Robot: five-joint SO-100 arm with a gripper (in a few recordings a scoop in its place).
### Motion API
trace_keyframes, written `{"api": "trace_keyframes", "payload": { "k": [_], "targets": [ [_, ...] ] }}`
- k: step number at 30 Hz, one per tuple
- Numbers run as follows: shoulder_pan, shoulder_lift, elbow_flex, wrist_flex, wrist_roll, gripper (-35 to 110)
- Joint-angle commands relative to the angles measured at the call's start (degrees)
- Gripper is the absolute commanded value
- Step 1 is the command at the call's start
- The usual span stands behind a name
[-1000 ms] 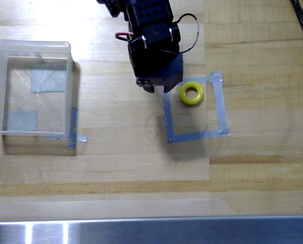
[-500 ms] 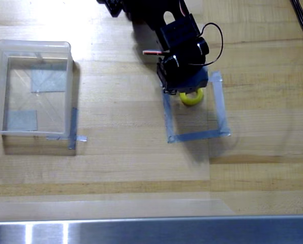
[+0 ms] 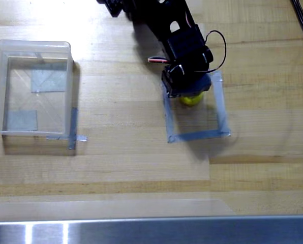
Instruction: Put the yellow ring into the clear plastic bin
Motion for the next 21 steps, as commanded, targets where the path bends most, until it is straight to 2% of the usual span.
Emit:
{"api": "trace_keyframes", "payload": {
  "k": [1, 13, 18, 21],
  "targets": [
    [-1.1, 1.2, -2.9, 0.8, 0.7, 8],
    [-0.9, 0.5, -1.1, 0.8, 1.3, 7],
    [-0.7, 0.5, -1.1, 1.0, 1.3, -1],
    [-0.6, 0.4, -1.0, 1.5, 1.3, 0]
  ]
}}
